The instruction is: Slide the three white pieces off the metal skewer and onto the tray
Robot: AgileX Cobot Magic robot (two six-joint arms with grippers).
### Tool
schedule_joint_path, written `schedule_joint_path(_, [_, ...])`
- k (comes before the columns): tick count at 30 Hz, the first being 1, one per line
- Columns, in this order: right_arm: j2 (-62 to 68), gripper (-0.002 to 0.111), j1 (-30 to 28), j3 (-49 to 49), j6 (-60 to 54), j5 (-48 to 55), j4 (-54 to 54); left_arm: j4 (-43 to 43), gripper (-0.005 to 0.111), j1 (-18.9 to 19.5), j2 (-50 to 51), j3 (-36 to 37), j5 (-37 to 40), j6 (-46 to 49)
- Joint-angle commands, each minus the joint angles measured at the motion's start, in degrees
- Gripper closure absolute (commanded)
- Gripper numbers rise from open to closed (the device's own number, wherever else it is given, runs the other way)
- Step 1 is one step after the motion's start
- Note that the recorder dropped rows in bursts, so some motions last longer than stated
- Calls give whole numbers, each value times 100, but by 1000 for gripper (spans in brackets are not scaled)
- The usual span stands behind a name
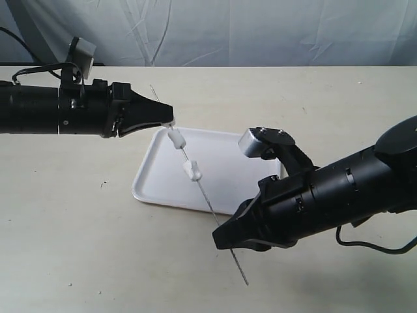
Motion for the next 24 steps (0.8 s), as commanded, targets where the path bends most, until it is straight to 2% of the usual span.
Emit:
schedule_joint_path(1, [-22,109,4,21,381,92,-610,-117,93,-5,21,-256,-137,-224])
schedule_joint_path(4, [-22,109,4,21,755,137,-1007,-117,93,-5,21,-470,-226,-432])
schedule_joint_path(10, [-22,109,4,21,1432,368,-1723,-117,93,-5,21,-632,-1036,-558])
schedule_joint_path(13, [-22,109,-13,21,2459,356,-2827,-117,93,-5,21,-658,-1814,-746])
schedule_joint_path(16, [-33,109,-12,21,3453,-95,-4021,-117,93,-5,35,-658,-1812,-746])
schedule_joint_path(18, [-33,109,-12,-26,3645,-433,-4231,-117,83,-116,180,-658,-1541,-1013])
schedule_joint_path(19, [-33,109,-12,-127,3645,-625,-4231,-33,70,-260,362,-658,-1553,-1038])
schedule_joint_path(20, [-33,109,-12,-240,3645,-759,-4218,-48,61,-387,543,-658,-1564,-1038])
schedule_joint_path(21, [-33,109,-12,-328,3645,-868,-4182,-117,58,-479,701,-658,-1564,-1066])
schedule_joint_path(24, [-13,109,-12,-433,3693,-1342,-4070,-117,60,-572,916,-686,-1510,-1200])
